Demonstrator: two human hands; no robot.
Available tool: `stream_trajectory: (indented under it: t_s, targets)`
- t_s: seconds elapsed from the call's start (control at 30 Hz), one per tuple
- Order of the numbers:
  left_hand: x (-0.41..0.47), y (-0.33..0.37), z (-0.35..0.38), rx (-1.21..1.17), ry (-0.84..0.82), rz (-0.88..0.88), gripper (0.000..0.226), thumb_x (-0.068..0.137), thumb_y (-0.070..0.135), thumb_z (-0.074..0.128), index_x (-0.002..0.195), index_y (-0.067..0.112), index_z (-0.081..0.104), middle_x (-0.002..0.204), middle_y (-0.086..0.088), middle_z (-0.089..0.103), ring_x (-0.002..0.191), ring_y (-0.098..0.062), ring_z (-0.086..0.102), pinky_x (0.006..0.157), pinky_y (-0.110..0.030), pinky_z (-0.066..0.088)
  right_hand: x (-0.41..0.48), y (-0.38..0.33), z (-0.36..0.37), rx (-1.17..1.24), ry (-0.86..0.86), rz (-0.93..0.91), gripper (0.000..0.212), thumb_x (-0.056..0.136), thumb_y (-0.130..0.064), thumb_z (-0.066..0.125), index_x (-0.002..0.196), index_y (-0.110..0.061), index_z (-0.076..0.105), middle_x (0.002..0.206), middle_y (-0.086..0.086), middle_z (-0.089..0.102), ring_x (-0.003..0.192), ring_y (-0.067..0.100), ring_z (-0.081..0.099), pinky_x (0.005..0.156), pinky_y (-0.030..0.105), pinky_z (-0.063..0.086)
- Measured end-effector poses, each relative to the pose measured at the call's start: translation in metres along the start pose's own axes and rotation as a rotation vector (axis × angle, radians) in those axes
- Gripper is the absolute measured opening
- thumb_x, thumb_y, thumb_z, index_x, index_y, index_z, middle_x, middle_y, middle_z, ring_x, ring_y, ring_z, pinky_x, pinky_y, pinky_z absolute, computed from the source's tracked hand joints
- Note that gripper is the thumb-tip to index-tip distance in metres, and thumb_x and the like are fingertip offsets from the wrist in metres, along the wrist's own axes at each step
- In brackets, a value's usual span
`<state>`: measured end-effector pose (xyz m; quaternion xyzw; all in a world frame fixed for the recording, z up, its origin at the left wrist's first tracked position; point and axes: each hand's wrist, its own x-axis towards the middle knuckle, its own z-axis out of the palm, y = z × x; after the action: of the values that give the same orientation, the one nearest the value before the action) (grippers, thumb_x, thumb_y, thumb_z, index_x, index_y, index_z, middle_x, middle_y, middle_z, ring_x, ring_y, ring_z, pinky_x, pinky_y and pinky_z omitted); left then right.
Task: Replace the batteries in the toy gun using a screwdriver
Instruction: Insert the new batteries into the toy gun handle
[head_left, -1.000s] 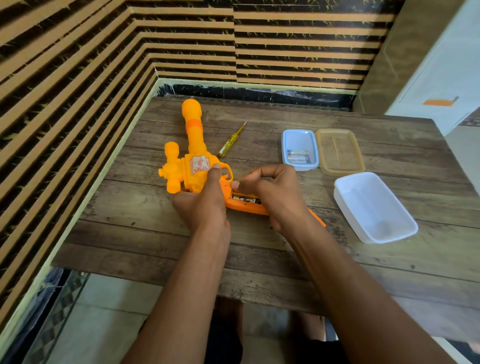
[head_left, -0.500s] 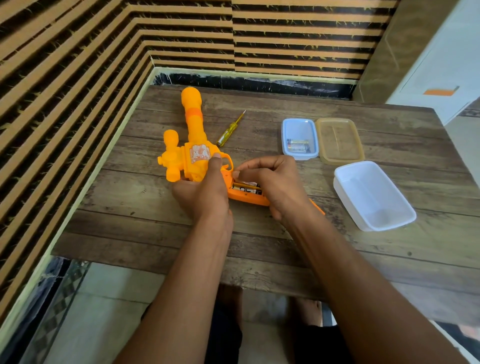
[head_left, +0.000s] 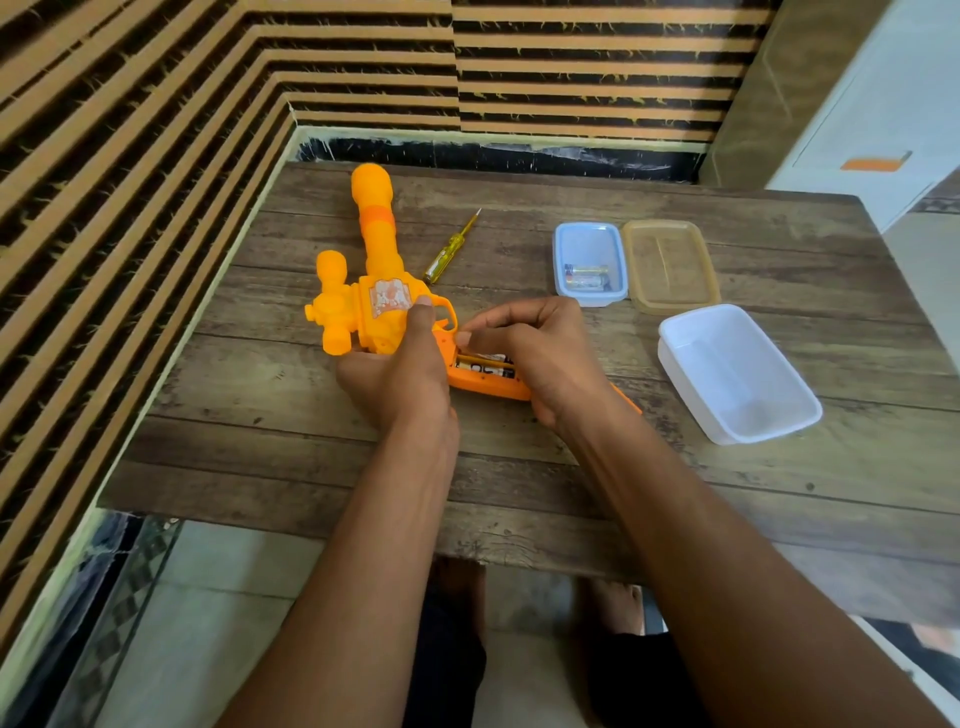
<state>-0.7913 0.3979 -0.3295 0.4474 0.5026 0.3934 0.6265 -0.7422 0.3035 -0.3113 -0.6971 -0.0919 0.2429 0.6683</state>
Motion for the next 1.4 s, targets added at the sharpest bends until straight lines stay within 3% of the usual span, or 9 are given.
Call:
stream_trajectory:
  t_s: [0.13,0.27,0.57,0.67,0.73,0.87,1.07,1.2,1.4]
  targets:
    - [-0.0020,0.0007,-0.0002,0.003,-0.010,-0.004,0.044,0.077,0.020,0.092,0.117,0.017,0.074,0.100,0.010,0.078,0.088,-0.010,0.077,0.087,-0.045,0.065,-0.0004,-0.0009,0.0000,0.010,0.005,0.004,0.010,0.076,0.005,0.081,0.078,-0.004,0.081,0.079,0.016,0.078,0.074,0.017,0.072,0.080,0.034,0.061]
    - [0.0000,-0.0007,0.0000,-0.006,-0.012,0.009,0.047,0.075,0.020,0.093,0.118,0.018,0.074,0.104,0.007,0.080,0.090,-0.013,0.079,0.088,-0.048,0.064,0.0003,0.0003,-0.0002,0.009,0.001,0.004,0.007,0.076,0.003,0.082,0.080,-0.003,0.081,0.080,0.016,0.079,0.073,0.014,0.071,0.074,0.025,0.060]
    - [-0.0019,-0.0023,0.0005,-0.010,-0.014,0.024,0.049,0.078,0.019,0.092,0.122,0.022,0.070,0.104,0.015,0.075,0.091,-0.006,0.075,0.090,-0.040,0.063,0.0010,0.0045,-0.0018,-0.017,0.012,-0.019,0.007,0.080,0.002,0.077,0.082,-0.003,0.082,0.081,0.014,0.079,0.077,0.013,0.071,0.083,0.035,0.059]
    - [-0.0029,-0.0029,0.0002,0.005,-0.012,0.020,0.045,0.079,0.021,0.091,0.118,0.025,0.069,0.098,0.018,0.073,0.086,0.002,0.071,0.085,-0.033,0.060,0.0000,0.0041,0.0006,-0.065,0.012,-0.075,0.009,0.081,0.006,0.073,0.084,0.002,0.081,0.082,0.016,0.079,0.074,0.010,0.070,0.075,0.025,0.059]
    - [-0.0024,-0.0024,-0.0002,0.021,0.002,0.024,0.049,0.078,0.023,0.092,0.122,0.021,0.071,0.105,0.013,0.076,0.090,-0.003,0.074,0.088,-0.035,0.062,0.0001,0.0046,0.0001,-0.057,-0.009,-0.078,0.008,0.080,0.006,0.076,0.083,0.001,0.081,0.081,0.014,0.079,0.075,0.011,0.072,0.076,0.022,0.060]
    - [-0.0006,-0.0033,0.0003,0.033,0.009,0.025,0.051,0.077,0.024,0.092,0.123,0.020,0.072,0.110,0.009,0.078,0.094,-0.010,0.076,0.089,-0.041,0.063,0.0018,0.0044,-0.0029,-0.015,-0.033,-0.045,0.007,0.078,0.005,0.080,0.083,0.000,0.081,0.083,0.016,0.079,0.080,0.019,0.075,0.087,0.035,0.061]
    - [-0.0005,-0.0030,0.0019,0.029,0.018,0.037,0.051,0.078,0.024,0.092,0.124,0.020,0.071,0.108,0.012,0.076,0.093,-0.007,0.074,0.087,-0.033,0.060,0.0030,0.0011,-0.0001,-0.019,-0.014,-0.003,0.007,0.077,0.002,0.083,0.079,-0.004,0.081,0.081,0.015,0.079,0.079,0.017,0.073,0.088,0.037,0.059]
    - [-0.0029,-0.0024,0.0013,0.029,0.005,0.033,0.046,0.080,0.023,0.091,0.121,0.022,0.070,0.103,0.016,0.073,0.089,-0.001,0.071,0.083,-0.028,0.058,0.0041,0.0008,0.0013,-0.042,0.010,0.010,0.008,0.077,0.001,0.084,0.078,-0.007,0.081,0.079,0.013,0.079,0.074,0.014,0.072,0.080,0.032,0.059]
    - [-0.0039,0.0002,0.0000,0.043,0.014,0.026,0.052,0.078,0.025,0.091,0.126,0.023,0.070,0.109,0.013,0.076,0.091,-0.005,0.073,0.086,-0.033,0.060,0.0057,-0.0003,0.0035,-0.100,0.032,0.011,0.009,0.079,0.000,0.083,0.077,-0.009,0.081,0.076,0.008,0.079,0.071,0.007,0.071,0.066,0.018,0.057]
